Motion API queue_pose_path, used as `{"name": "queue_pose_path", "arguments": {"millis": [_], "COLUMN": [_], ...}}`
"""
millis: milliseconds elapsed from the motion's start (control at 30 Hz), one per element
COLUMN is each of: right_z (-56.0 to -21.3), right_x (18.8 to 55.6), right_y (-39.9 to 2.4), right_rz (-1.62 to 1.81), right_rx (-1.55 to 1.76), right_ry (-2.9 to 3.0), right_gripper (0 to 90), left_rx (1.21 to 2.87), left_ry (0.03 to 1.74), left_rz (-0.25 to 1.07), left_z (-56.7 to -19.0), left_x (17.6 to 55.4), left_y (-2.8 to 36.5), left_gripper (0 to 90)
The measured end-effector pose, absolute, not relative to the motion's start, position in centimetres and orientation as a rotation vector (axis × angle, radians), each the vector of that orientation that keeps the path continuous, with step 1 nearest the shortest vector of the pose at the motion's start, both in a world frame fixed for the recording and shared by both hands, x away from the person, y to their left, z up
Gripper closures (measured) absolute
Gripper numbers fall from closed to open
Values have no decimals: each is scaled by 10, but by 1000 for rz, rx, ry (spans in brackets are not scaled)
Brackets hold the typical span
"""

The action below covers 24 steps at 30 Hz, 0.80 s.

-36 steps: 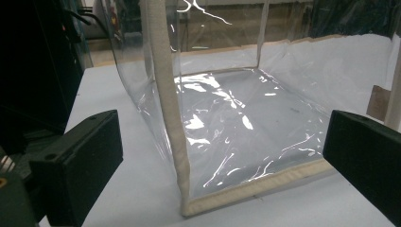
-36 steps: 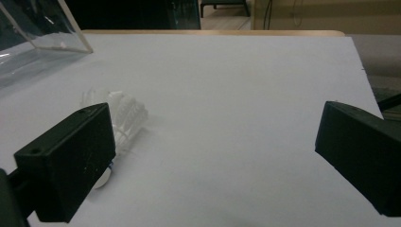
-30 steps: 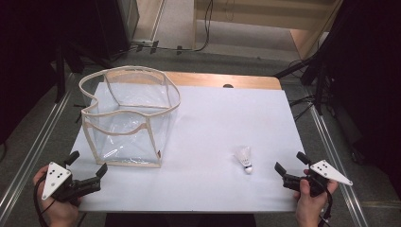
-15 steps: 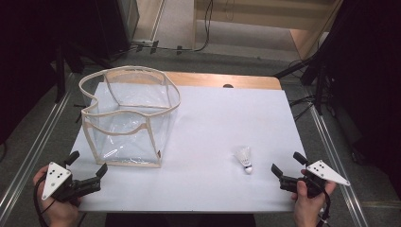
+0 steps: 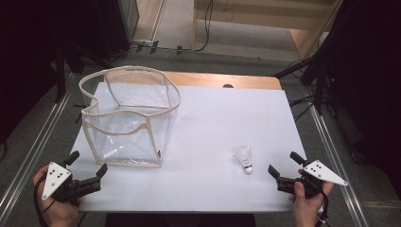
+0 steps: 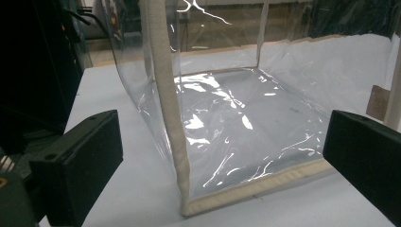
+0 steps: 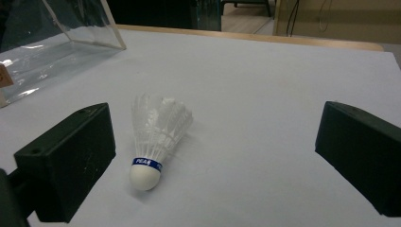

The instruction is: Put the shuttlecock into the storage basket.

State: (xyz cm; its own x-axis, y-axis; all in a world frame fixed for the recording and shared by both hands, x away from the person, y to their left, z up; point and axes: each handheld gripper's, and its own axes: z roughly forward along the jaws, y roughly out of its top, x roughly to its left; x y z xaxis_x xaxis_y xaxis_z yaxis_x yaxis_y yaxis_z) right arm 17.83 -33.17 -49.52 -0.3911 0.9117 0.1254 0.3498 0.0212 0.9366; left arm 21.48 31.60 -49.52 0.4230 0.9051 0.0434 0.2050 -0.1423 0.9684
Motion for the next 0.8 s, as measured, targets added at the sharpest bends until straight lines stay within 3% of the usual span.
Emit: {"name": "queue_pose_path", "arguments": {"millis": [800], "right_z": [-495], "right_x": [179], "right_y": [-325], "right_rz": [1382], "right_rx": [1276], "right_ry": [1810], "right_gripper": [0], "left_rx": [1625], "left_ry": [991], "left_rz": [831], "left_z": [-495], "left_x": [215], "left_y": [316], "left_gripper": [0]}}
